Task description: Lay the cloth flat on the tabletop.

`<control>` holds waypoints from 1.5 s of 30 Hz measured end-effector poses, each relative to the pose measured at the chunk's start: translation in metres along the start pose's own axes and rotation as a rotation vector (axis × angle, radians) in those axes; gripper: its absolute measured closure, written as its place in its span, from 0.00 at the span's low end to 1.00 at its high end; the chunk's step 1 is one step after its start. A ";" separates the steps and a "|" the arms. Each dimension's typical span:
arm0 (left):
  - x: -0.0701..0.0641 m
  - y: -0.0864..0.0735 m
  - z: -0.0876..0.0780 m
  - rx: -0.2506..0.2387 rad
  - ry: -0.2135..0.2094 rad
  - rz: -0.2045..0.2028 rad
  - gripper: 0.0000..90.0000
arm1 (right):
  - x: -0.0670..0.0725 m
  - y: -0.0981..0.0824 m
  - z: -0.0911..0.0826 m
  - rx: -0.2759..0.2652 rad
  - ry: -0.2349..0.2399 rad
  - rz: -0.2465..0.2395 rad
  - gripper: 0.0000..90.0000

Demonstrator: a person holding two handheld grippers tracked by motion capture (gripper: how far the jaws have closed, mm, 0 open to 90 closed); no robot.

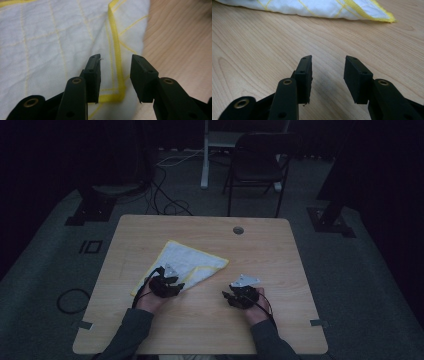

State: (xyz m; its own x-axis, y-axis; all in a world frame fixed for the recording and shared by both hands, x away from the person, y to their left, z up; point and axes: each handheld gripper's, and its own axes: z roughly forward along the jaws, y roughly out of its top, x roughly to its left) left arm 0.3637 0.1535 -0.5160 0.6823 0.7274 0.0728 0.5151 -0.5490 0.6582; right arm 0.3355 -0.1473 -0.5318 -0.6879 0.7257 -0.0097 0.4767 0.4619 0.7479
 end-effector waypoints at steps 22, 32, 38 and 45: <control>-0.060 0.006 -0.012 -0.006 -0.200 0.055 1.00 | -0.003 0.000 -0.002 -0.011 -0.006 0.008 0.65; -0.103 0.010 -0.001 0.003 -0.327 0.108 1.00 | -0.003 0.000 -0.004 -0.019 -0.012 0.012 0.65; -0.118 0.015 0.009 -0.012 -0.355 0.100 1.00 | 0.000 0.004 -0.006 -0.030 -0.005 0.003 0.65; -0.141 0.023 0.018 -0.033 -0.394 0.110 0.97 | 0.011 0.004 0.001 -0.014 0.039 -0.032 0.65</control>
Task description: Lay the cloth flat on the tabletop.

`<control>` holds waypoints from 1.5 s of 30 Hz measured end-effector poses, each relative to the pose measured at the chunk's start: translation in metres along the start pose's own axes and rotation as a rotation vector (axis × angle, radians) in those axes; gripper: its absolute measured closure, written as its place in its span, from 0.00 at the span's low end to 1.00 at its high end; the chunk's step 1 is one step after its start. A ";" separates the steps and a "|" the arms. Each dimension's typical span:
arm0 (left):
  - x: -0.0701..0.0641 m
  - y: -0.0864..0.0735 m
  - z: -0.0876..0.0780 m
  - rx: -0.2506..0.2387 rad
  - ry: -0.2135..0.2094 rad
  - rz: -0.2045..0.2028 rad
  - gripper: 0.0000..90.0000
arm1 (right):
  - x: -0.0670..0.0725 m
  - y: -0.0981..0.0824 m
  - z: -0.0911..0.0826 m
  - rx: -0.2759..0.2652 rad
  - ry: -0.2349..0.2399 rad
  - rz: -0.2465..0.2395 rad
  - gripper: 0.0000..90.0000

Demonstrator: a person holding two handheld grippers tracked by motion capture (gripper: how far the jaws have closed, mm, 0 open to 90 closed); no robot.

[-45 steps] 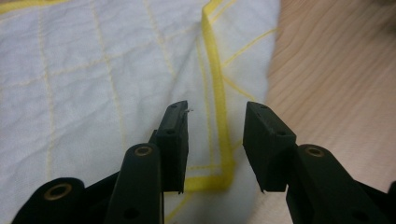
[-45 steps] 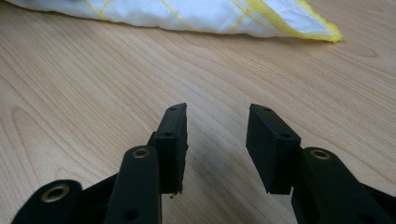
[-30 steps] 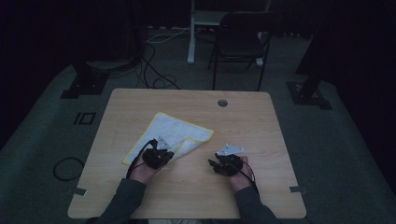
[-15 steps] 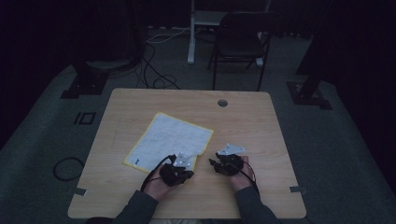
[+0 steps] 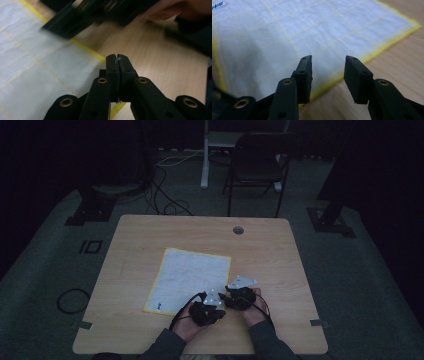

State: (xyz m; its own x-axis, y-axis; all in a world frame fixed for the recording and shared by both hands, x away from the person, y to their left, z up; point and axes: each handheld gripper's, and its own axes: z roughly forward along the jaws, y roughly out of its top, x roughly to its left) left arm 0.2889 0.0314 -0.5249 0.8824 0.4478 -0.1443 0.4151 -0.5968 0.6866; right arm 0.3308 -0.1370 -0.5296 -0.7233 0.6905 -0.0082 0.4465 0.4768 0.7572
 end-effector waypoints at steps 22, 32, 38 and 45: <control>0.069 -0.044 -0.082 -0.156 0.214 -0.175 0.76 | -0.016 -0.013 0.002 0.062 -0.019 0.007 0.65; 0.112 -0.076 -0.120 -0.194 0.388 -0.300 0.73 | -0.035 -0.019 -0.005 0.064 -0.044 0.056 0.65; 0.122 -0.083 -0.123 -0.201 0.400 -0.331 0.72 | -0.035 -0.020 -0.005 0.064 -0.043 0.060 0.65; 0.125 -0.087 -0.118 -0.178 0.424 -0.350 0.69 | -0.034 -0.020 -0.005 0.065 -0.044 0.065 0.65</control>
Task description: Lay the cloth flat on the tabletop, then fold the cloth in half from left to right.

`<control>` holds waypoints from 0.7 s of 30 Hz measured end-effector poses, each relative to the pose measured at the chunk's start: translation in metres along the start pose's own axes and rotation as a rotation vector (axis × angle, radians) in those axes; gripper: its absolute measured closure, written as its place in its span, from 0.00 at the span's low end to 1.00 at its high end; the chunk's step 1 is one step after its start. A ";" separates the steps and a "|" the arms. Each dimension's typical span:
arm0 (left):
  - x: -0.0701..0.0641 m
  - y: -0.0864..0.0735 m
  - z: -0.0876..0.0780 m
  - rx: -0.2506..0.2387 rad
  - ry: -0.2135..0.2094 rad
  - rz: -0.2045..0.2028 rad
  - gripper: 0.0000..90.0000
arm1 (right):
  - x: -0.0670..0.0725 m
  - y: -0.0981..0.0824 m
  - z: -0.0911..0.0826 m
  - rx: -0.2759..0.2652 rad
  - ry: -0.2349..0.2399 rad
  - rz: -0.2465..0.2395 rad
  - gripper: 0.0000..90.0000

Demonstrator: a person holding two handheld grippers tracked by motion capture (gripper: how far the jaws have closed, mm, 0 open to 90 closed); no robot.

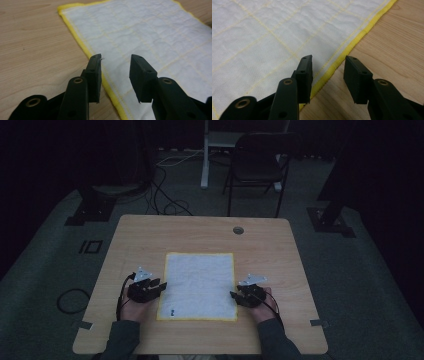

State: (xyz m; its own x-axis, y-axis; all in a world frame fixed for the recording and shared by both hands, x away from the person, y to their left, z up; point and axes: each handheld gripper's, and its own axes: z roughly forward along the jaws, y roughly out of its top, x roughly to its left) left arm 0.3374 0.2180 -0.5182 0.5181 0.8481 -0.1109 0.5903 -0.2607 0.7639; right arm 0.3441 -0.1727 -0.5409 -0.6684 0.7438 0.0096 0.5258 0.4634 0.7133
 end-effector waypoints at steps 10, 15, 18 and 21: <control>-0.005 -0.001 0.018 0.030 0.043 -0.001 0.63 | 0.000 0.000 0.000 0.000 0.000 0.001 0.65; -0.003 -0.003 0.026 0.043 0.075 -0.005 0.61 | 0.000 0.000 0.000 -0.001 0.000 0.001 0.65; -0.001 -0.004 0.027 0.047 0.092 -0.020 0.61 | 0.000 0.000 0.000 0.000 -0.001 0.002 0.65; 0.000 -0.005 0.029 0.052 0.103 -0.022 0.60 | 0.000 0.000 0.000 0.000 -0.001 0.004 0.65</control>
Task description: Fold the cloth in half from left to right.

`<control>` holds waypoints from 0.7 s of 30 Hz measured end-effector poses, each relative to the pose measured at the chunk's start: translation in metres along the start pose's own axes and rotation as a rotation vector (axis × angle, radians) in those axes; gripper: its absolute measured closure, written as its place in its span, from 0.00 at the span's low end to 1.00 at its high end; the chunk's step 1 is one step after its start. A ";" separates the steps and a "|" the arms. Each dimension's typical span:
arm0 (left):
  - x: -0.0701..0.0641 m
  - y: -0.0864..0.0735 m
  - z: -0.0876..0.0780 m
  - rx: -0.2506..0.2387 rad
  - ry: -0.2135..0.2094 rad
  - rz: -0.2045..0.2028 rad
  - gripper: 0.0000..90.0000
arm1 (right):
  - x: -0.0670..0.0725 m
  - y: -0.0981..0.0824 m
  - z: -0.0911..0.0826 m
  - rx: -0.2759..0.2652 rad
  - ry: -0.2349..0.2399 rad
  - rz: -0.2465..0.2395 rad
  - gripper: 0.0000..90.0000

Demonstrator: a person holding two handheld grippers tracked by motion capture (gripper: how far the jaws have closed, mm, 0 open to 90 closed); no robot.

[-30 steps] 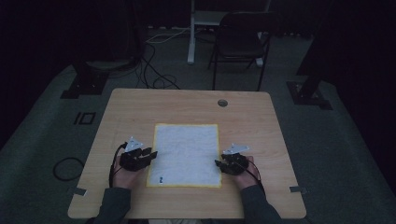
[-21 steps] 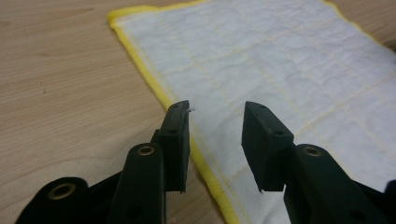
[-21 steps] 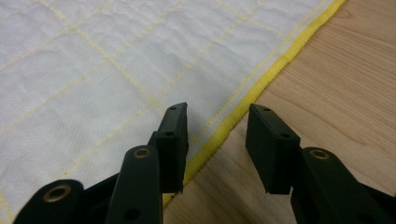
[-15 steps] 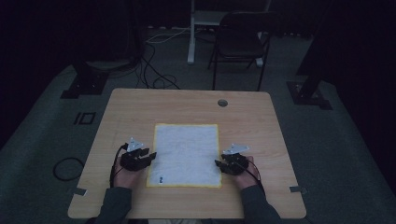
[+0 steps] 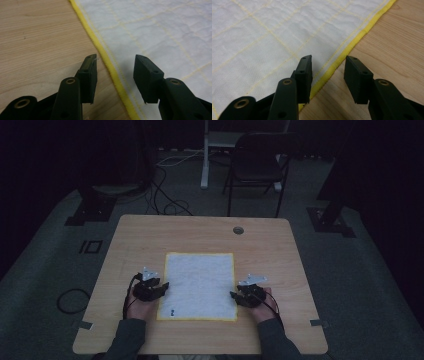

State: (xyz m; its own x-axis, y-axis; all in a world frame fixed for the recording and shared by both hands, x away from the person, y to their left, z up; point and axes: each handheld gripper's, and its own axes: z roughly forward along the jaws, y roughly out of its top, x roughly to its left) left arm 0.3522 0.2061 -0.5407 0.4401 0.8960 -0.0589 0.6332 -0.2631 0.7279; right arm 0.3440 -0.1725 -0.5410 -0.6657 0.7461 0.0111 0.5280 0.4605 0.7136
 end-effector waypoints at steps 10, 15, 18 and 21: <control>-0.007 0.004 0.008 -0.024 -0.034 0.010 0.59 | 0.001 0.000 0.000 -0.001 -0.004 0.005 0.65; -0.016 0.005 0.011 -0.024 -0.016 0.021 0.57 | 0.002 0.000 0.000 -0.001 -0.005 0.007 0.65; -0.018 0.006 0.011 -0.018 0.007 0.032 0.60 | 0.002 -0.001 -0.001 -0.002 -0.006 0.003 0.65; -0.017 0.006 0.010 -0.012 0.008 0.021 0.69 | 0.002 -0.001 -0.001 -0.002 -0.004 0.003 0.65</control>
State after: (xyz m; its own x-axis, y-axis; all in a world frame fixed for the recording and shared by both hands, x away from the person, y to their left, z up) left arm 0.3544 0.1856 -0.5422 0.4482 0.8931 -0.0381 0.6158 -0.2776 0.7373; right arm 0.3418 -0.1716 -0.5410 -0.6617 0.7497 0.0104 0.5293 0.4573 0.7146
